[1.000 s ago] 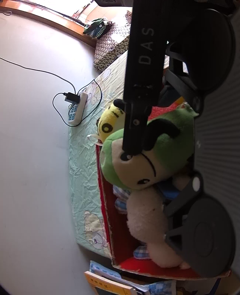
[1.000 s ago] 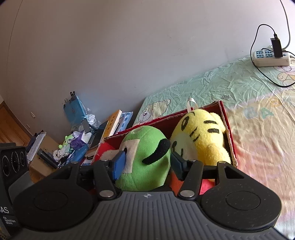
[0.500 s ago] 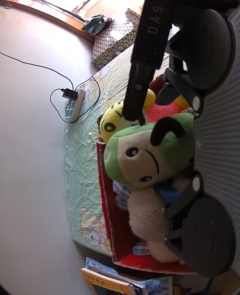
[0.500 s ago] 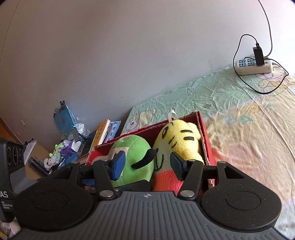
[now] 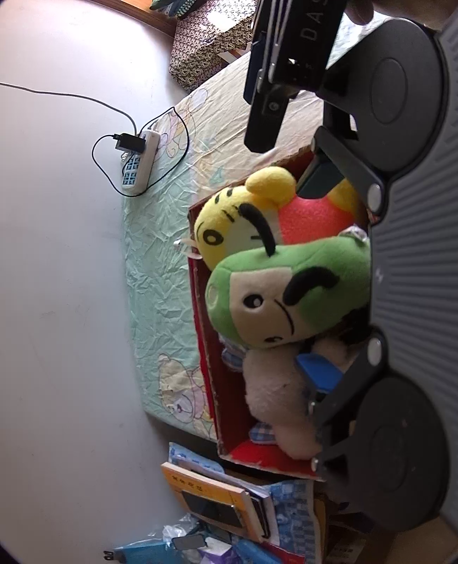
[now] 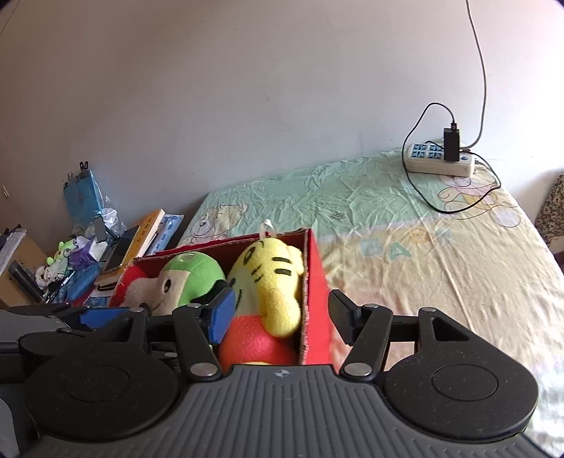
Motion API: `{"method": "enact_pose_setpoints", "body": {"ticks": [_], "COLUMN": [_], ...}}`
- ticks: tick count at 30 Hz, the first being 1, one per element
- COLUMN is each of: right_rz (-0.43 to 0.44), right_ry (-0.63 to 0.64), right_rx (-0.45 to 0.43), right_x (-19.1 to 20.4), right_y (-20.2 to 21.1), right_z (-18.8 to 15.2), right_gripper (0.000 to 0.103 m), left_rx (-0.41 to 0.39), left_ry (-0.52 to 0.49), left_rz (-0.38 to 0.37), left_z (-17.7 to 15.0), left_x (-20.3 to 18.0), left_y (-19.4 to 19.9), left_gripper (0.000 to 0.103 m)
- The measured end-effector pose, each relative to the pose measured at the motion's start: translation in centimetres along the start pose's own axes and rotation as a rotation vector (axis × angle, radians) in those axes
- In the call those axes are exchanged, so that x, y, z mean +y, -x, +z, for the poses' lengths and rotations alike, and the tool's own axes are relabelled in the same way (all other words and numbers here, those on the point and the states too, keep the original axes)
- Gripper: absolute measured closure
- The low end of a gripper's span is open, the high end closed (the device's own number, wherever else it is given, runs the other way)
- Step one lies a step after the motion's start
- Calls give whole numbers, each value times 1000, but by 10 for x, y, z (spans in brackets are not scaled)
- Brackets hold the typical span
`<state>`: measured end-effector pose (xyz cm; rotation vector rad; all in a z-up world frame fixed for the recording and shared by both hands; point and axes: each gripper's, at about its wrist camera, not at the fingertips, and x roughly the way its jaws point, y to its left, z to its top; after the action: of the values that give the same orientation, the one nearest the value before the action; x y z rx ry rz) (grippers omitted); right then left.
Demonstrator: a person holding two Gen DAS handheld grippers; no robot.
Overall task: Organize objects
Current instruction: 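Lower the green pear plush into the red box and open the right tool, then pull the open right tool back away from the red box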
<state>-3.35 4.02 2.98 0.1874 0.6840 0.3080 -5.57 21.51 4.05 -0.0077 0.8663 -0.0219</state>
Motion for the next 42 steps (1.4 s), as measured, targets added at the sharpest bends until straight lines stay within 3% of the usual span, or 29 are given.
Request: {"method": "enact_pose_setpoints", "body": {"ticks": [11,13,15,22,27,35,42], "right_rz": [-117,-150,-191,-315,-344,-306,-294], "right_ry": [-12,-35,-51,-69,-77,-68,-38], "right_rx": [35,19,7,69,116,181,197], "right_x": [-65,-78,-91,-123,-135,-126,-98], "right_y": [47,56,62,67,63,54,44], "right_z": [-23,-27,-33,-54,-64,-73,-64], "right_gripper": [40,38,29,28,28,28,28], "left_rx": [29,40,53,114,132,191,193], "left_ry": [-43,-50,-55,-40,-38,-15,15], "left_rz": [25,23,30,12,65,126,163], "left_z": [-36,-42,-51,-77,-93,-110,-98], "left_x": [-96,-112,-126,-158,-169,-164,-136], "left_y": [7,6,4,-7,-10,-13,-9], "left_gripper": [2,2,2,2,2,2,2]}}
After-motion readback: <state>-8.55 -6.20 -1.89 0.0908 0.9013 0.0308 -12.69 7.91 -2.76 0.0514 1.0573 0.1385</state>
